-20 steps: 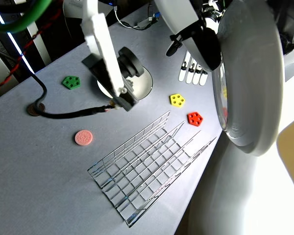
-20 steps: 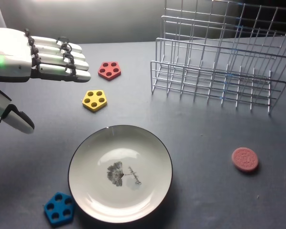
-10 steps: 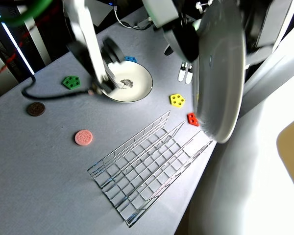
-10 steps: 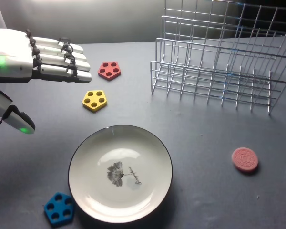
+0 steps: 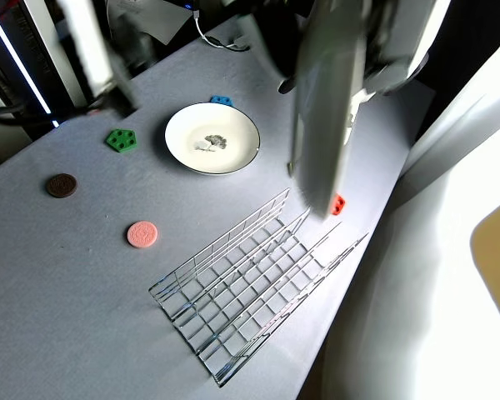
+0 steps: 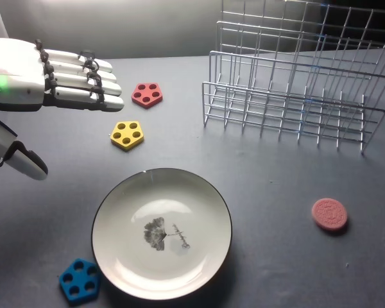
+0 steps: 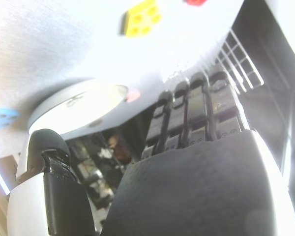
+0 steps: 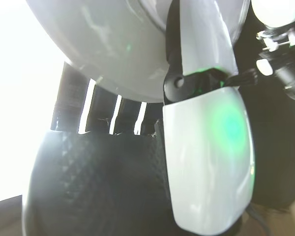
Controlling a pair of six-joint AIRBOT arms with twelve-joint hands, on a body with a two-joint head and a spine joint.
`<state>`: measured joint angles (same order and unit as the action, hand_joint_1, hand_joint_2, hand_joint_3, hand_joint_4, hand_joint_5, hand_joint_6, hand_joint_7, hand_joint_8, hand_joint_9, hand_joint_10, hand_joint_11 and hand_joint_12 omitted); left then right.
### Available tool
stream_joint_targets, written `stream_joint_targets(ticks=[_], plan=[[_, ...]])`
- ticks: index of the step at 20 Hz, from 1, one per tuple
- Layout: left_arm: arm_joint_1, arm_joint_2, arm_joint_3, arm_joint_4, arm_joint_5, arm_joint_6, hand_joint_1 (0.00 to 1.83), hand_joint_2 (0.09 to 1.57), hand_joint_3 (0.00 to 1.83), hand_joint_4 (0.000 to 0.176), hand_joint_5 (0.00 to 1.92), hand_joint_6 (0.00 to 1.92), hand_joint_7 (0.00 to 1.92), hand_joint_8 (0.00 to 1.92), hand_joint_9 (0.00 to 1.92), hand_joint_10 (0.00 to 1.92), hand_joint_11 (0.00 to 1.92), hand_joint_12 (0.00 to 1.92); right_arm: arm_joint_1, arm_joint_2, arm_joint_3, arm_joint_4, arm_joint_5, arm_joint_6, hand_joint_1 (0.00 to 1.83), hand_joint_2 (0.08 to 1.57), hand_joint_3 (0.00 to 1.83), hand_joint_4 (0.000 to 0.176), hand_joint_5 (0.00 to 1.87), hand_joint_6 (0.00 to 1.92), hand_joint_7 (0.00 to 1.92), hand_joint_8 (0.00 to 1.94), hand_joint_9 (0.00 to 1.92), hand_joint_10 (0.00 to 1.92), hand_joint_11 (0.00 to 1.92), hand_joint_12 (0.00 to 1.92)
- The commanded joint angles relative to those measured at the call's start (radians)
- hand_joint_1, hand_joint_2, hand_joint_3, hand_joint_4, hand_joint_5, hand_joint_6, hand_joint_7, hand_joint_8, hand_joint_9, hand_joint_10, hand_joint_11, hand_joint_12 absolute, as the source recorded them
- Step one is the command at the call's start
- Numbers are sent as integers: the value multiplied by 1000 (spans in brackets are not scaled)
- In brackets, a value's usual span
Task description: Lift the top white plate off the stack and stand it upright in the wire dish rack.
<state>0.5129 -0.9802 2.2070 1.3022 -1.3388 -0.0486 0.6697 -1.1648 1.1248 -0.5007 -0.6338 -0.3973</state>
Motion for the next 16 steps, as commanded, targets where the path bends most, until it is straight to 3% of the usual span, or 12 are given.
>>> stream_joint_targets(ticks=[1,3,10,14,15,16], plan=[[-28,9,-1,-91,-42,4,326,973,2,0,0,0,0,0,0,0,1,0,32,16,-1,-40,81,38,1486,1128,0,0,776,1206,919,816,947,947,836,1517],[-28,9,-1,-91,-43,5,297,976,3,0,0,0,0,0,0,0,4,2,32,28,-1,-51,49,79,1484,1141,0,0,743,1246,868,909,923,981,819,1542],[-28,10,-1,-91,-48,8,384,971,0,0,0,0,0,0,0,0,17,7,32,39,10,-38,-19,151,1487,1113,0,0,838,1141,910,780,991,896,855,1484],[-28,10,0,-91,-50,8,352,972,1,0,0,0,0,0,0,0,9,6,31,47,14,-42,-24,202,1483,1134,0,0,800,1203,845,886,930,976,837,1508],[-28,10,-1,-91,-49,8,366,964,0,0,0,0,0,0,6,2,21,11,29,48,17,-35,-24,223,1483,1135,0,0,797,1211,863,865,917,991,829,1523],[-28,11,-1,-91,-49,8,364,969,0,0,0,0,0,0,1,0,22,12,29,50,17,-31,-26,227,1495,1068,0,0,935,1036,1043,617,1078,774,971,1357]])
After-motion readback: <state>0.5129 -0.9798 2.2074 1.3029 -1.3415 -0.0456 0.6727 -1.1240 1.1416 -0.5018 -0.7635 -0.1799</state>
